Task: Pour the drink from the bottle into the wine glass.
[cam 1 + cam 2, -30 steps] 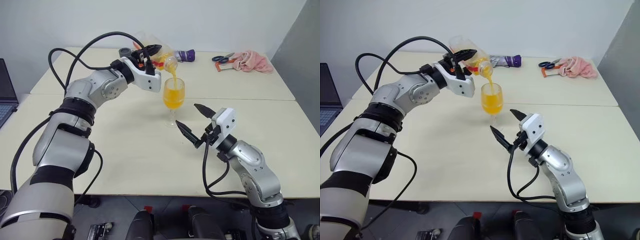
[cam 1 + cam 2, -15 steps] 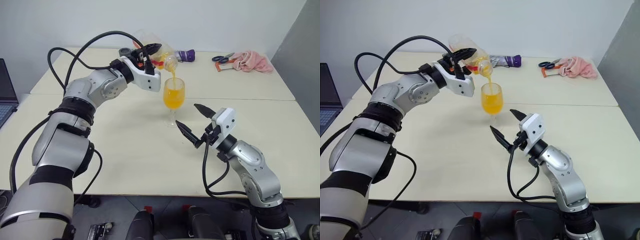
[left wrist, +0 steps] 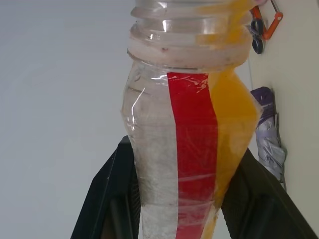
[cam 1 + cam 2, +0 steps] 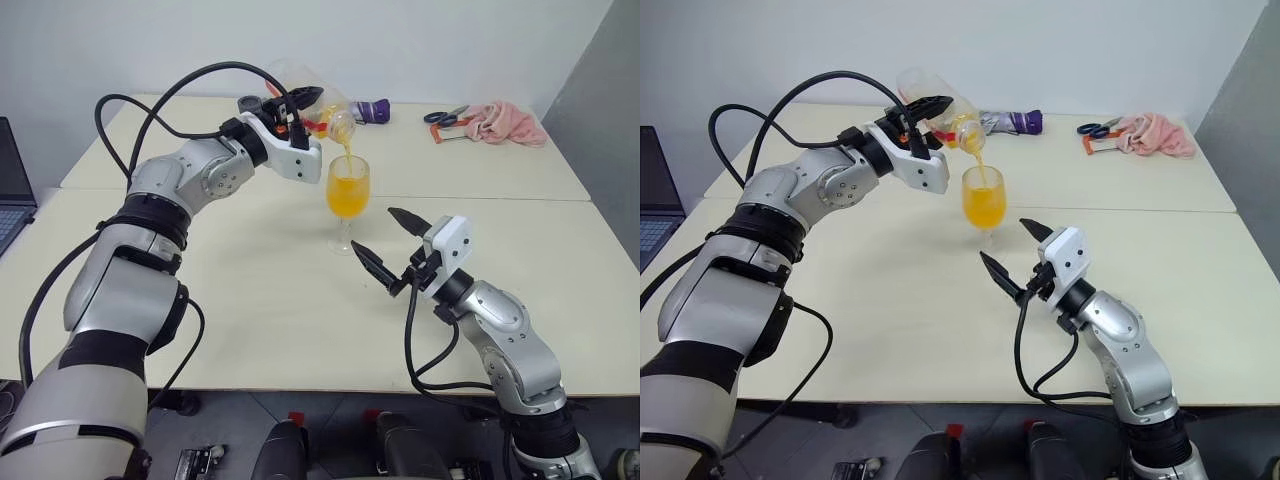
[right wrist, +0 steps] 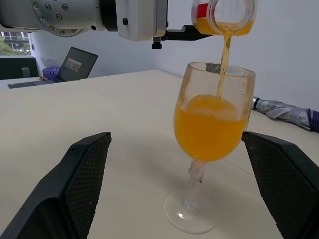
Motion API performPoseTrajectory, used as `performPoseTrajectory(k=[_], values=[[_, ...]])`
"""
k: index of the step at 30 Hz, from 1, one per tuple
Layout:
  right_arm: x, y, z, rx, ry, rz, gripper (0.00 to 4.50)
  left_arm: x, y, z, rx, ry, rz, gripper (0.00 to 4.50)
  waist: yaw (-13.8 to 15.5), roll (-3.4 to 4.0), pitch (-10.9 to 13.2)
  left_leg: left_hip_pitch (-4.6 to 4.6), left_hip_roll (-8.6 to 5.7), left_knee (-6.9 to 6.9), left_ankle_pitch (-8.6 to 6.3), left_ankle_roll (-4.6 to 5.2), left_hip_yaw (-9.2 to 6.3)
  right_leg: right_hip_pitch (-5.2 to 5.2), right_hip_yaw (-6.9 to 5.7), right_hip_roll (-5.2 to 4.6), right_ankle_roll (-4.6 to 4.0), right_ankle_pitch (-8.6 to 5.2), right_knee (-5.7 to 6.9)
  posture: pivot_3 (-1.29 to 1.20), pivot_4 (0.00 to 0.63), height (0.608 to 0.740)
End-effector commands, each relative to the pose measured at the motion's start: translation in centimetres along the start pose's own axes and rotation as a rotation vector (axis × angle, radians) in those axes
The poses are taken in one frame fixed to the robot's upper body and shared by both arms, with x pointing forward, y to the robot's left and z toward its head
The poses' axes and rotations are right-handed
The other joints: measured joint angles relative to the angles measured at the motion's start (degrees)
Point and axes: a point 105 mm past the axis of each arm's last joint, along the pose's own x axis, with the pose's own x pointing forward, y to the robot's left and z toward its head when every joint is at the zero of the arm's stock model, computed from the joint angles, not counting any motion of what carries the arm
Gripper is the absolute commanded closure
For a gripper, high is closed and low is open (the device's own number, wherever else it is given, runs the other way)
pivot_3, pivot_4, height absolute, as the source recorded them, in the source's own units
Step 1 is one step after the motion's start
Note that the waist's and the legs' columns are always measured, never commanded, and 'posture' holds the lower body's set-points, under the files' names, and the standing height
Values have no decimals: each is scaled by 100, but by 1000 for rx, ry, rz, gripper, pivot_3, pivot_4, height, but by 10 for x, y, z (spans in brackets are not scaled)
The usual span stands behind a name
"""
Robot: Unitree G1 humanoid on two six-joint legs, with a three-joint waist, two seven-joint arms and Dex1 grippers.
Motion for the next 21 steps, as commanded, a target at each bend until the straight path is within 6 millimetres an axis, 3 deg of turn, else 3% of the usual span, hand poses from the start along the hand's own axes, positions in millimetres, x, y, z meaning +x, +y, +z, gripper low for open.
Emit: performPoseTrajectory(k=[1,11,17,21], values=[[-1,4,17,-30,-59,13,0,3,23,-2,14,0,64,2811,0,0,0,0,0,0,0,0,0,0,0,0,0,0,0,0,150,740],[0,3,18,-24,-64,11,0,6,9,-2,-275,37,53,2811,-2,0,0,0,-1,1,0,0,0,0,0,-1,0,0,1,0,150,740],[0,3,19,-28,-67,17,0,5,6,0,-355,31,51,2811,-9,0,0,2,0,3,0,0,0,0,0,0,0,0,5,0,150,740],[1,3,20,-33,-76,22,0,6,6,-6,-645,65,108,2812,-3,0,0,1,-2,4,0,0,1,0,0,-1,-1,0,6,0,150,740]])
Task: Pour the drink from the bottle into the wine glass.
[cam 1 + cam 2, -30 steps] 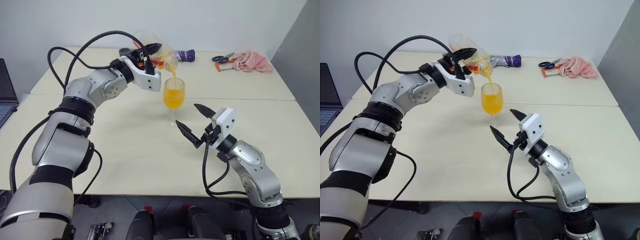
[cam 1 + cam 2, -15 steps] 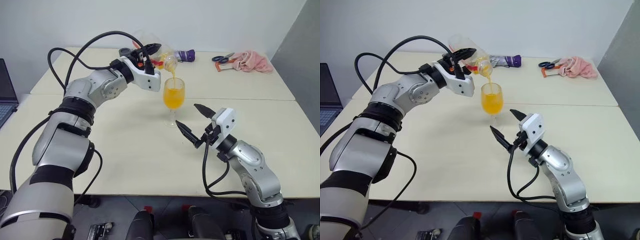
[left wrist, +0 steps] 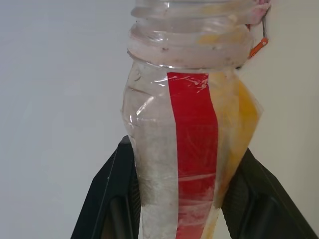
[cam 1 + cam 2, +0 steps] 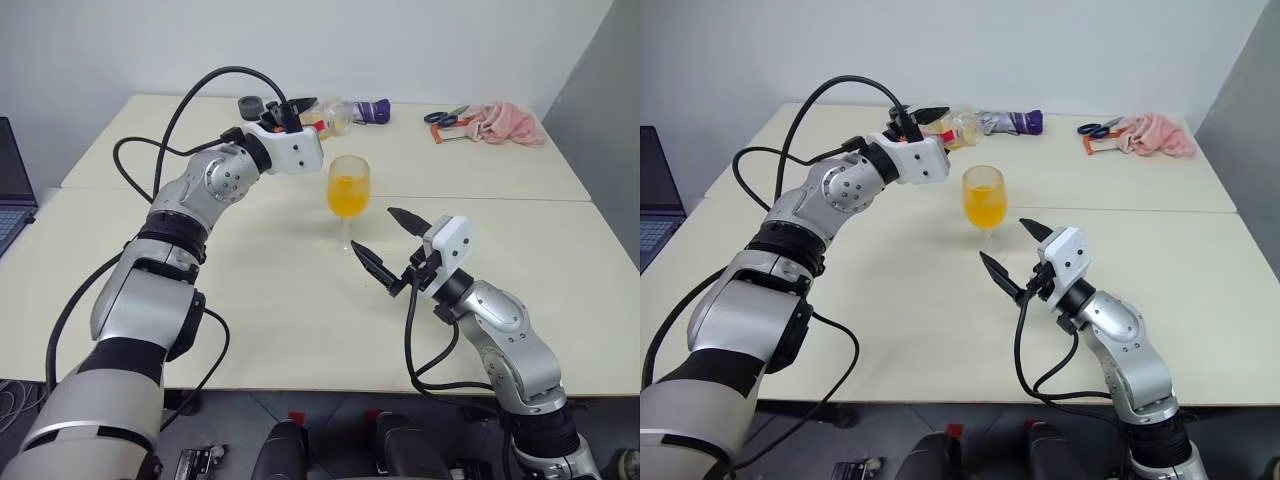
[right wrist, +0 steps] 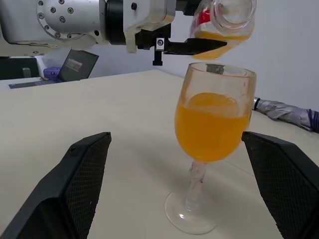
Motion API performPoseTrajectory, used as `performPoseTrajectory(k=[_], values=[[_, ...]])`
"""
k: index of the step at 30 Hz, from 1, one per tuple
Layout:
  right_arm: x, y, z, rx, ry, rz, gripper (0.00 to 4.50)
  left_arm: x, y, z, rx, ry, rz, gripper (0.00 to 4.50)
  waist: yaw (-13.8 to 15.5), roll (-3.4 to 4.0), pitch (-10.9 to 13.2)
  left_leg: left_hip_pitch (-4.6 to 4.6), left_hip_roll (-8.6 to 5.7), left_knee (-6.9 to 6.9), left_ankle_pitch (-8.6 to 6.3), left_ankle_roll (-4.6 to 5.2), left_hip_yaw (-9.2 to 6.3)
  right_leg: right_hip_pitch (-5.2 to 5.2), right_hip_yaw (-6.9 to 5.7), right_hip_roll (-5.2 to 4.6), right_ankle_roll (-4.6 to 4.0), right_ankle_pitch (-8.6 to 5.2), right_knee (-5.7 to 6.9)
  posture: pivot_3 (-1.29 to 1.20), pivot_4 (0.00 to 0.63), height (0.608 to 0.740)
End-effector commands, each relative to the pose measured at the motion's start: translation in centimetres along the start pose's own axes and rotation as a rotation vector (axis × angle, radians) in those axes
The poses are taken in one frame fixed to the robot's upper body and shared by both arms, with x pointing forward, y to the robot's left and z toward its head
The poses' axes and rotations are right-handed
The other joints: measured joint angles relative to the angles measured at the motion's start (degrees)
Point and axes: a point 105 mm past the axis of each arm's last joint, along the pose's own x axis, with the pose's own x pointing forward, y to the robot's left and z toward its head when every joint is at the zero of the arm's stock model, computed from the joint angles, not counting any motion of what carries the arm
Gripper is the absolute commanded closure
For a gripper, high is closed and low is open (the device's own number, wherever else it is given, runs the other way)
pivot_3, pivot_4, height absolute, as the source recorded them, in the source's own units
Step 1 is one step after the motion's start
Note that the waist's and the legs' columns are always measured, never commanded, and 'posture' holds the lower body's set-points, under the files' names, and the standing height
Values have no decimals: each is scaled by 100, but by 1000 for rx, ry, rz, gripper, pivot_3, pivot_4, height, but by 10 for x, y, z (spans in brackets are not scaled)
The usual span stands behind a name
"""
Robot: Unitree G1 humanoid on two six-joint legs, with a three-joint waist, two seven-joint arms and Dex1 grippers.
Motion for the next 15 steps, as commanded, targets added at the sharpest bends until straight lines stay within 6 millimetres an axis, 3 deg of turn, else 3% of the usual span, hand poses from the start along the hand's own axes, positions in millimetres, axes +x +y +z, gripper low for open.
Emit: performPoseTrajectory(k=[1,5,11,15], values=[[1,3,20,-34,-75,21,0,1,22,8,-180,-33,89,2812,-2,0,0,-1,0,2,0,0,0,0,-1,-1,0,0,1,0,150,740],[0,12,18,-20,-40,120,0,-11,27,-21,-566,77,170,2814,-19,0,0,0,3,4,0,0,-1,0,0,1,0,0,3,0,150,740],[-4,31,12,43,43,324,0,-52,15,-63,-871,266,249,2819,-135,1,0,5,13,5,0,0,-7,0,0,2,-1,0,14,0,150,740],[3,36,11,39,65,367,0,-80,2,-79,-1000,361,280,2820,-143,1,0,5,21,17,0,0,-15,0,-3,1,-1,0,26,0,150,740]])
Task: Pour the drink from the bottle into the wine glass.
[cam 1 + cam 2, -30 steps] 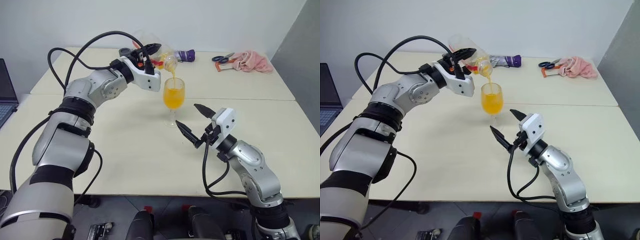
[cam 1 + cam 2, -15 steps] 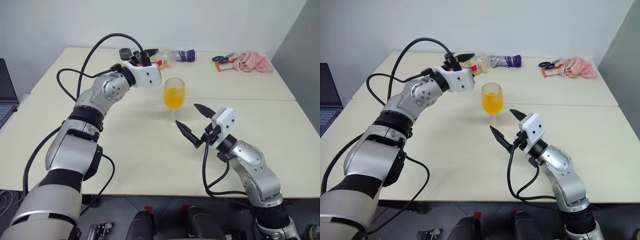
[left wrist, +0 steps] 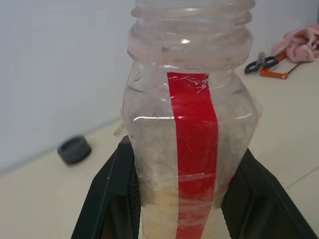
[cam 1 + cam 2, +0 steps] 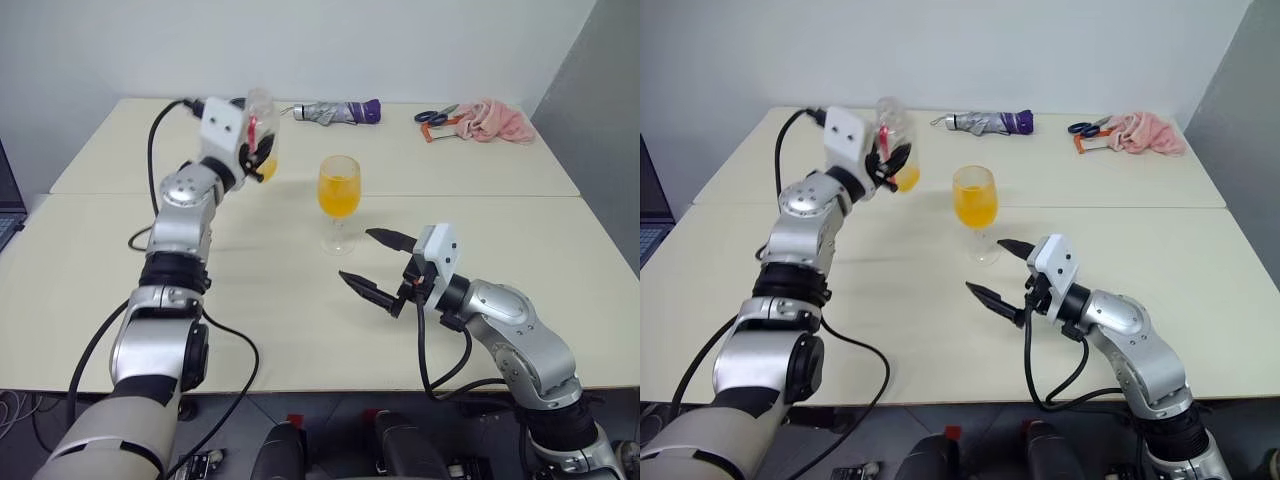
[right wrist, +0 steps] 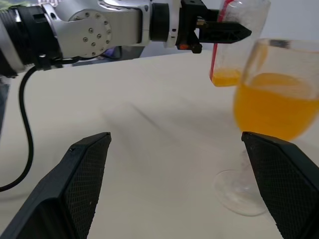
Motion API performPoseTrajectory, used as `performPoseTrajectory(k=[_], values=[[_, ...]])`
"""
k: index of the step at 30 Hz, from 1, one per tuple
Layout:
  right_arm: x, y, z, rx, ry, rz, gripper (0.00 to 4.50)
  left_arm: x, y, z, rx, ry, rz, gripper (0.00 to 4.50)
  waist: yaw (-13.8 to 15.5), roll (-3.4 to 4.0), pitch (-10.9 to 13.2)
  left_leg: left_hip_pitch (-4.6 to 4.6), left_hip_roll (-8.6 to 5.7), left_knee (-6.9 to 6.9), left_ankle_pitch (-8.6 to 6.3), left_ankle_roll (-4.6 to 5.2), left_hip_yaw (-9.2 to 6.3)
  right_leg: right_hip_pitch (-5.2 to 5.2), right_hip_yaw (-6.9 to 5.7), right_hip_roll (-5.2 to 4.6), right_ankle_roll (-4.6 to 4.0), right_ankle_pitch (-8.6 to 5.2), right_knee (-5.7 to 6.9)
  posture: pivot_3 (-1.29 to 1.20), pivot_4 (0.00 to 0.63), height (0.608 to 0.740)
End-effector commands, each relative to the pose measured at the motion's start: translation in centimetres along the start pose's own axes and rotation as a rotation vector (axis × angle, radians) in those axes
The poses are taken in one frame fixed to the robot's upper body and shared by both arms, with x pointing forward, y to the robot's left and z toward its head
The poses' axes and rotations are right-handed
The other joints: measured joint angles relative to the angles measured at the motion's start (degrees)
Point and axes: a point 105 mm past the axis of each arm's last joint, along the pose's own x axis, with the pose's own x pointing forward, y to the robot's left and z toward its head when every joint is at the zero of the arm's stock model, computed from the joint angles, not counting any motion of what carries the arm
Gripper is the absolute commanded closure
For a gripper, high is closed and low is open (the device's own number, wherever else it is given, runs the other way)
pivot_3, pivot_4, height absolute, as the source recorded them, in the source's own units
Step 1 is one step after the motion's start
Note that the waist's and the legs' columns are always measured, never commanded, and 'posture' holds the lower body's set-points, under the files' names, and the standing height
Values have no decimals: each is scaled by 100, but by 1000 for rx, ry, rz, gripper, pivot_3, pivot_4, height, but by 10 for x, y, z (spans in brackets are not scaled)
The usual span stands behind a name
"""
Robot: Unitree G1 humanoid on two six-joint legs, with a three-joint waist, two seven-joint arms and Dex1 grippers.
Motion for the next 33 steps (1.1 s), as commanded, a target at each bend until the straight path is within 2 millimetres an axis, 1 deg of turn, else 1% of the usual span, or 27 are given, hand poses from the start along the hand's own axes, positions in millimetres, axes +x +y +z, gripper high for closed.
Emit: performPoseTrajectory(k=[1,3,5,9,15,19,24,26,30,32,33], values=[[9,6,14,-40,-29,53,0,-17,19,11,-111,-17,65,2820,5,0,0,-1,1,5,0,0,-3,0,0,0,0,0,5,0,150,740],[17,7,14,-53,-19,71,0,-29,26,-2,-116,24,91,2820,8,0,0,-5,2,21,0,0,-9,0,-4,0,0,0,14,0,150,740],[22,6,14,-60,-14,76,0,-37,29,-9,-149,51,107,2820,14,0,0,-4,2,38,-1,0,-9,1,-2,-1,1,-1,28,0,150,740],[33,-3,12,-61,2,32,0,-50,37,-22,-122,86,150,2820,42,-1,0,-2,0,56,0,0,-11,5,-3,-2,2,-1,48,0,150,740],[37,-7,8,-92,27,2,0,-64,38,-42,-138,113,168,2821,80,-1,-1,-2,2,58,0,0,-12,6,-3,-2,2,-1,51,0,150,740],[39,-2,7,-86,24,13,0,-69,38,-51,-114,127,159,2822,95,-1,-1,2,1,58,0,0,-8,6,1,-2,1,-1,52,0,150,740],[38,1,7,-81,23,29,0,-74,42,-60,-133,134,179,2822,94,-2,-1,3,1,57,-1,0,-6,6,1,-1,1,-1,52,0,150,740],[38,2,7,-80,22,34,0,-75,44,-60,-146,128,190,2087,94,-2,-1,3,1,57,-1,0,-6,6,1,-1,1,-1,52,0,150,740],[37,3,6,-80,25,40,0,-75,44,-58,-128,116,187,815,94,-2,-1,2,0,57,-1,0,-7,6,0,-1,1,-1,50,0,150,740],[37,3,6,-81,27,45,0,-74,44,-57,-121,106,186,210,95,-2,-1,1,0,57,-1,0,-8,6,-2,0,1,-1,49,0,150,740],[37,4,6,-81,26,49,0,-75,43,-57,-120,103,183,25,96,-2,-1,0,0,57,-1,0,-9,6,-2,0,1,-1,49,0,150,740]])
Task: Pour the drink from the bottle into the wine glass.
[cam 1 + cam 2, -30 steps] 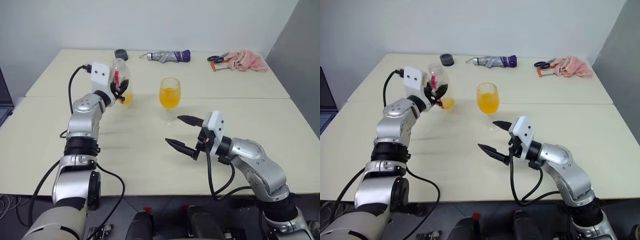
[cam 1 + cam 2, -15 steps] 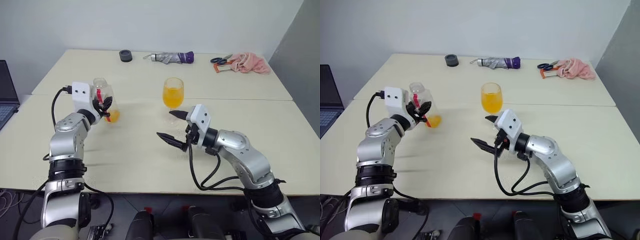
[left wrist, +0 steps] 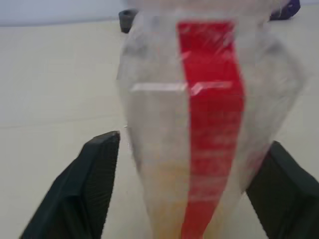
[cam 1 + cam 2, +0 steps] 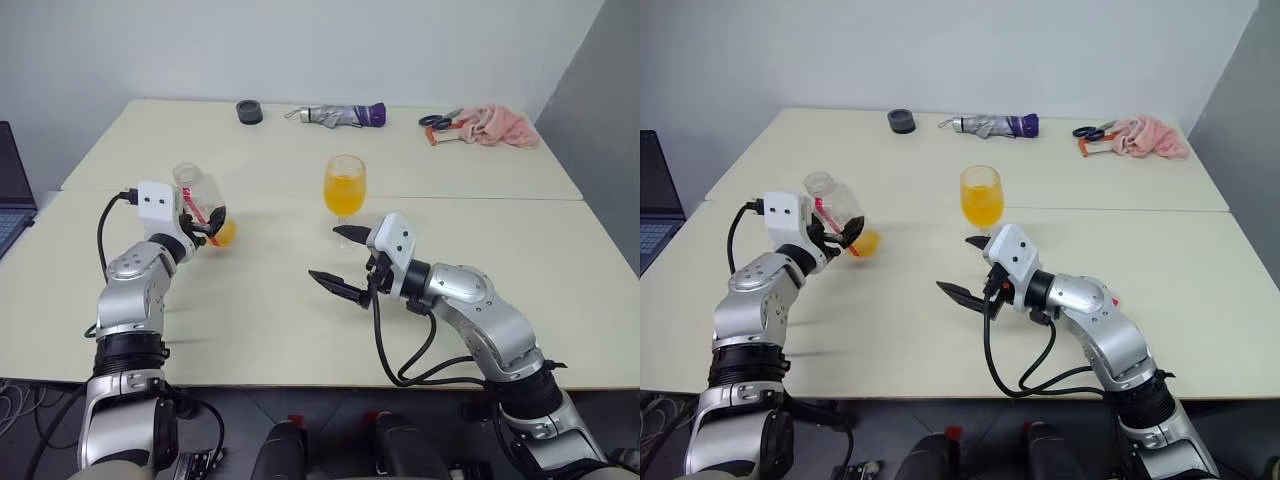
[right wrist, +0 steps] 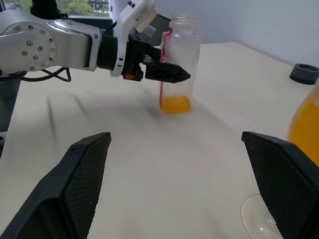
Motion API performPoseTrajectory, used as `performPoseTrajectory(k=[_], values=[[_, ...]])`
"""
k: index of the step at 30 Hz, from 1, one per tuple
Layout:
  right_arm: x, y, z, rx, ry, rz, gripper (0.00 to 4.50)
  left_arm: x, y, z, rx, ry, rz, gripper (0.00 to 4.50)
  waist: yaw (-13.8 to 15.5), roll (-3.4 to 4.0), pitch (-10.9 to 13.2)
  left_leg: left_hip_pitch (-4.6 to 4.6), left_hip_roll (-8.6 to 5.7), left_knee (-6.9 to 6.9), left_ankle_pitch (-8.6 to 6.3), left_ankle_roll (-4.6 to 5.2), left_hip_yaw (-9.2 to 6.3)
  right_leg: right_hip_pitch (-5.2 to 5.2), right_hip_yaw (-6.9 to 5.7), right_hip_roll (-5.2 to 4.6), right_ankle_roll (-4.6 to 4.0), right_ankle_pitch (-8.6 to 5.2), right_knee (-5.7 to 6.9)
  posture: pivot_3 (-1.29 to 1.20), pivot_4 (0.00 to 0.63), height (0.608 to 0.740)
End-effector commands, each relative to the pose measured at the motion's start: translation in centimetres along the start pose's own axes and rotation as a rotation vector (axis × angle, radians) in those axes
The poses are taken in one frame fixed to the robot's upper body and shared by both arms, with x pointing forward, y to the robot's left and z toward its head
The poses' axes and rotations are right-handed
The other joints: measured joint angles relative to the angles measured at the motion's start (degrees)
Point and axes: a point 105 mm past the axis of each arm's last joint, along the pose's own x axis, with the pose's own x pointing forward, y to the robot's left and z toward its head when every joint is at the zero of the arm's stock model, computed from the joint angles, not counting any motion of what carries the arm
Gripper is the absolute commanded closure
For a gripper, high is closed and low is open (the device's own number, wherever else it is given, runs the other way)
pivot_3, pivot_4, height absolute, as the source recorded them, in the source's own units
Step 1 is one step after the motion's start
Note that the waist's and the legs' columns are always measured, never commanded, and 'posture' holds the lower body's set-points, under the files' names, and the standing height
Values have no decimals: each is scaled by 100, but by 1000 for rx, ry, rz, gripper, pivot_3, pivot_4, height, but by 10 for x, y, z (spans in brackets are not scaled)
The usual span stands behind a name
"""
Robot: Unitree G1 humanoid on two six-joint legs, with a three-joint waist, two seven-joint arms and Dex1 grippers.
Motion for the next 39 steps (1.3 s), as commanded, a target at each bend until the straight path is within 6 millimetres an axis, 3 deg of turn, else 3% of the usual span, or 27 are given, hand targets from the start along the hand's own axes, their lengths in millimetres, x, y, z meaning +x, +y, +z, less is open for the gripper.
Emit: performPoseTrajectory(k=[1,19,26,31,39], values=[[-2,5,11,-28,-32,29,0,-3,3,19,40,-74,5,25,2,0,0,0,0,0,0,0,0,0,0,0,0,0,0,0,150,740],[-27,12,-23,-38,29,87,0,-15,-2,14,116,-93,-8,25,6,0,0,0,1,-5,0,0,2,0,2,0,1,-1,-8,0,150,740],[-41,8,-38,-75,83,47,0,-34,-2,2,116,-101,6,25,10,0,1,0,4,-10,0,0,3,0,5,-1,1,-1,-13,0,150,740],[-46,0,-38,-79,25,-77,0,-47,-9,-10,87,-83,-4,25,16,0,0,1,5,-10,-1,0,4,0,6,-1,6,-4,-16,0,150,740],[-66,-22,-52,-26,-31,-333,0,-74,-44,-30,-33,-79,1,25,48,-1,1,1,12,-12,-1,0,8,4,14,-3,7,-4,-26,0,150,740]])
